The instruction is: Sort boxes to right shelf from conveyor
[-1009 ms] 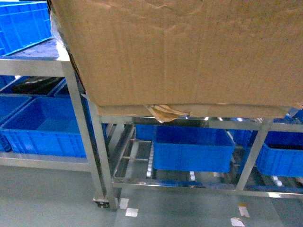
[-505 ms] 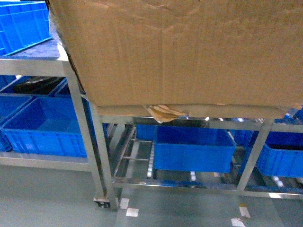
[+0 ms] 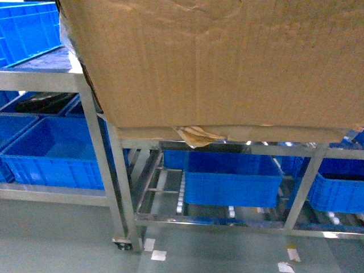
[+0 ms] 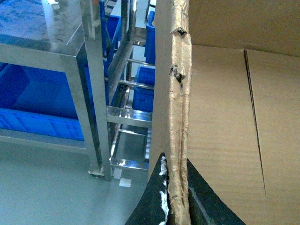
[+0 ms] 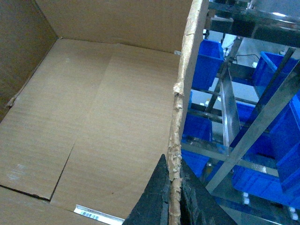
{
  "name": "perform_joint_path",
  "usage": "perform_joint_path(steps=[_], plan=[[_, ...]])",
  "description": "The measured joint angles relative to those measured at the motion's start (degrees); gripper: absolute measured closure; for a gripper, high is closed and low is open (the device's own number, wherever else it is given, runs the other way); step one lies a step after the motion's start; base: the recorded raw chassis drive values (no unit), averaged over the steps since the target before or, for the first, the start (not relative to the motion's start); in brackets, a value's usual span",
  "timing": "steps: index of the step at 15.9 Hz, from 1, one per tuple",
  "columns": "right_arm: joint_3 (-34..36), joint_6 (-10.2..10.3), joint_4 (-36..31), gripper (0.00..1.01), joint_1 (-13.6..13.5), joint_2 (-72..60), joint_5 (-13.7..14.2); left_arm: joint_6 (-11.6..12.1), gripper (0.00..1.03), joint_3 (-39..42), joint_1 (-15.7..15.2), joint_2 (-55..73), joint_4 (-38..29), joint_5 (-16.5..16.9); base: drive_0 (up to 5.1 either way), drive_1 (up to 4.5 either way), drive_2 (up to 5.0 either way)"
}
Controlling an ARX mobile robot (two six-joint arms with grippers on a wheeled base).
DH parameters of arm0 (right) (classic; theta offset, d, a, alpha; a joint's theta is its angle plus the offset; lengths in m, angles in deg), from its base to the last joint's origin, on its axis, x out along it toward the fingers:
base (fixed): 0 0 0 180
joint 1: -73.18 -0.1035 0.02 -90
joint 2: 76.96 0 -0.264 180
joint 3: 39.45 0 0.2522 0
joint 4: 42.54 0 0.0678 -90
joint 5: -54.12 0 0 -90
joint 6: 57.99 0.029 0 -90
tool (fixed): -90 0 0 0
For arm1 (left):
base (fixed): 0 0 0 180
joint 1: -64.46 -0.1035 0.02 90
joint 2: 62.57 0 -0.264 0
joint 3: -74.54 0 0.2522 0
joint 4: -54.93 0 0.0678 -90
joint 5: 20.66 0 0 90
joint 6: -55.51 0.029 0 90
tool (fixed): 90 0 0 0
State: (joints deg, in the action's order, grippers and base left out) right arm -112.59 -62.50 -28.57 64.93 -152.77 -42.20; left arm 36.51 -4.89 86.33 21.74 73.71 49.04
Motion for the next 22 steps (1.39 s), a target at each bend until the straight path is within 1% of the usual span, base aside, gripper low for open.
perform_joint_path(steps=[15,22], plan=[[0.09,0.0,0.07,0.99,0.0,-0.09,0.0,0.0,1.0,0.0,0.0,-0.04,0.04,0.0,0.0,0.0,0.0],[0.09,-0.02,-0.09,0.99,0.0,0.07,0.0,0.0,1.0,0.0,0.0,-0.26,-0.11,-0.04,0.1,4.2,-4.1]])
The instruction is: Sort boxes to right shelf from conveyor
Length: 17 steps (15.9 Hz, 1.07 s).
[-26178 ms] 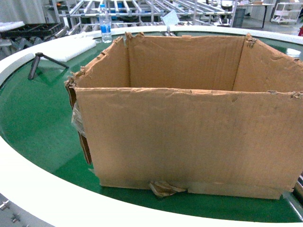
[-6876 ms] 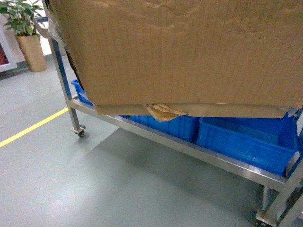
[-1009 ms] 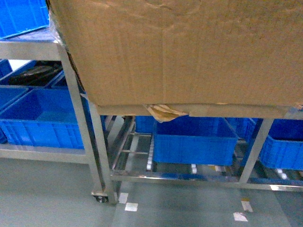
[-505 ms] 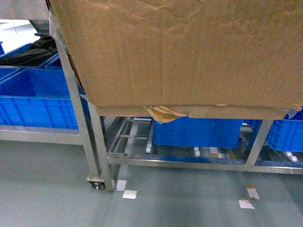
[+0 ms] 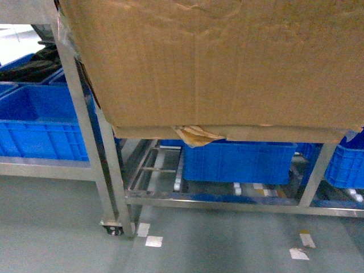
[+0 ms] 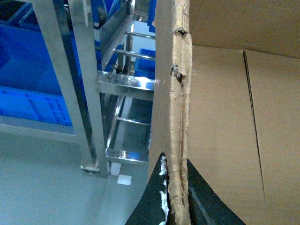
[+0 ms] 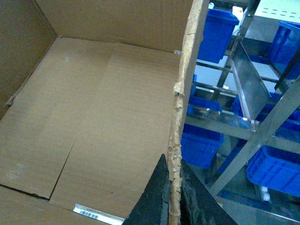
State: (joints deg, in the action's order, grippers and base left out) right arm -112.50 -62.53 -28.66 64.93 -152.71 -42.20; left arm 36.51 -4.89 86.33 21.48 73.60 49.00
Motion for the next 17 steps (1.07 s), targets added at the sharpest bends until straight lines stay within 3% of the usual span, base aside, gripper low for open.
perform_joint_path(steps=[8,12,17], plan=[[0.0,0.0,-0.02,0.99,0.0,-0.02,0.0,0.0,1.0,0.0,0.0,0.02,0.13,0.0,0.1,4.1,-3.9],[0.0,0.0,-0.13,0.99,0.02,-0.42,0.0,0.0,1.0,0.0,0.0,0.5,-0.17,0.2,0.0,0.42,-0.4],[0.0,0.0,0.04,0.99,0.0,0.0,0.0,0.0,1.0,-0.02,0.0,0.2,0.13,0.02,0.1,3.39,-3.3]])
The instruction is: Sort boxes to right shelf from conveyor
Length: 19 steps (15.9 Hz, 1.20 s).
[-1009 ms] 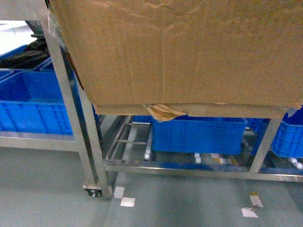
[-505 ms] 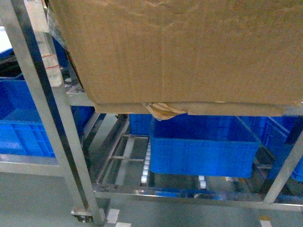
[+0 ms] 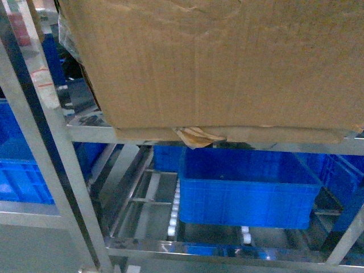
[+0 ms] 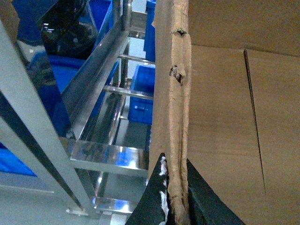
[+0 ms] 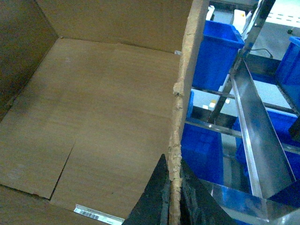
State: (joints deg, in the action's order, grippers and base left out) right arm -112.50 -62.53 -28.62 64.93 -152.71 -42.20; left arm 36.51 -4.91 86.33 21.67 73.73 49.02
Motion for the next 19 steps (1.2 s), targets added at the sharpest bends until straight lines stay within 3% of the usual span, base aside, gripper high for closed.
perform_joint_path(steps=[3,8,14,19], plan=[[0.0,0.0,-0.15,0.99,0.0,-0.37,-0.02,0.0,1.0,0.0,0.0,0.13,-0.13,0.15,0.0,0.0,0.0],[0.0,0.0,0.11,0.99,0.0,0.09,0.0,0.02,1.0,0.0,0.04,-0.24,0.15,-0.04,0.0,4.17,-4.2],[-0.02,0.26,0.17,0.99,0.11,-0.42,0.2,-0.04,1.0,-0.22,-0.2,0.15,0.52,0.74,0.0,0.0,0.0],[-9.25,8.2,6.03,0.99,2.34,-10.6,-0.22,0.22,1.0,-16.13,-1.97,12.85,8.04,4.26,0.0,0.0,0.0]])
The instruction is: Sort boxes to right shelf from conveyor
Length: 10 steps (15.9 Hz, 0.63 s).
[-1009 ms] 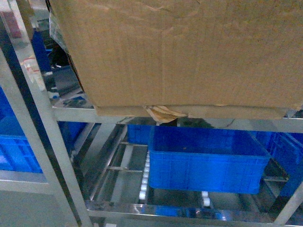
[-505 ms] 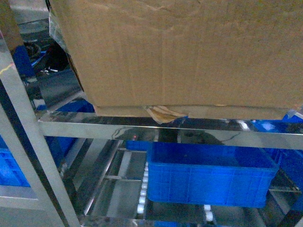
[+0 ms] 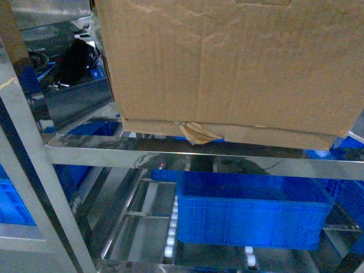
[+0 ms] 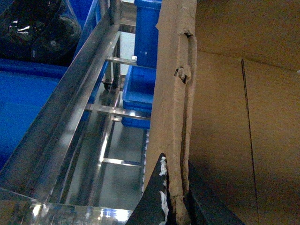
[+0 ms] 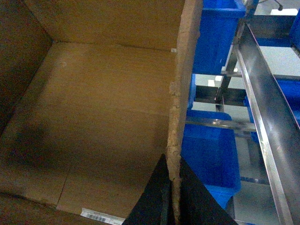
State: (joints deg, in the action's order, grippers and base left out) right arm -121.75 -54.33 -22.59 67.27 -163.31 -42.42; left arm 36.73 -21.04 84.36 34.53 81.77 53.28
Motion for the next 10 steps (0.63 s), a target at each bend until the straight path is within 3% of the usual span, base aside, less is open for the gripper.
perform_joint_path(steps=[3,6,7,10], plan=[[-6.58,1.77,1.79,0.99,0.7,-6.71,-0.66,-0.28,1.01,-6.19,-0.28,5.16,2.64,-0.04,0.0,0.0,0.0],[-9.79,2.56,2.89,0.99,1.11,-10.86,-1.03,-2.78,1.01,-7.72,-0.5,9.44,3.32,1.09,0.0,0.0,0.0],[-10.19,2.54,2.75,0.96,1.18,-11.06,-1.05,-3.8,0.92,-7.74,-0.5,9.6,2.73,1.7,0.0,0.0,0.0],[-10.78,3.19,2.01,0.59,1.11,-11.06,-2.56,-6.49,0.56,-9.05,0.09,9.57,1.88,2.05,0.0,0.0,0.0]])
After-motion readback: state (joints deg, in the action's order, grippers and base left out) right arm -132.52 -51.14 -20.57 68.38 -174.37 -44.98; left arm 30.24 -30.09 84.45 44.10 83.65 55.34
